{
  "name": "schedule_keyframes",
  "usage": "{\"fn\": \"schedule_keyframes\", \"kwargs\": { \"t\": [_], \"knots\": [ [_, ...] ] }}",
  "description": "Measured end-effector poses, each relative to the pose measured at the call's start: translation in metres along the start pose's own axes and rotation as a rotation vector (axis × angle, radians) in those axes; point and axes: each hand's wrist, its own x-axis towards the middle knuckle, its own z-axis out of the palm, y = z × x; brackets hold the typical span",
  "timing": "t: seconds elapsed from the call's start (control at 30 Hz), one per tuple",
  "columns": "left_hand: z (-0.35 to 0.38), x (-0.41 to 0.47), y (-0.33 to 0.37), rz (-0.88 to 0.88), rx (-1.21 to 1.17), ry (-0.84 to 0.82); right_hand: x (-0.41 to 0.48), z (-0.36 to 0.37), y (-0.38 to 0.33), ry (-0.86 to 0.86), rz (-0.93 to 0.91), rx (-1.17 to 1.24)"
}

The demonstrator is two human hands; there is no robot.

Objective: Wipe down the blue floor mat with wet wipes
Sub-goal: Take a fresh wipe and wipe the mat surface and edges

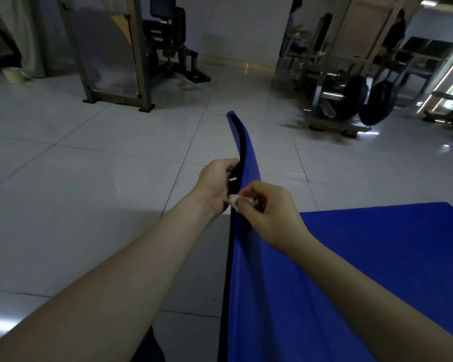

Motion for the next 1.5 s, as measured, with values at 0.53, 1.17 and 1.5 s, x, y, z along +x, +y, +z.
{"fn": "schedule_keyframes", "kwargs": {
  "t": [0.53,1.17,1.5],
  "knots": [
    [-0.015,-0.002,-0.006,-0.172,0.232,-0.075,-0.054,0.037,-0.010,0.105,0.146,0.017],
    [-0.017,-0.019,0.001,-0.308,0.506,0.004,-0.056,0.038,-0.015,0.081,0.058,-0.061],
    [-0.025,-0.018,0.010,-0.232,0.497,0.070,-0.063,0.049,-0.019,0.001,0.016,-0.046]
  ]
}}
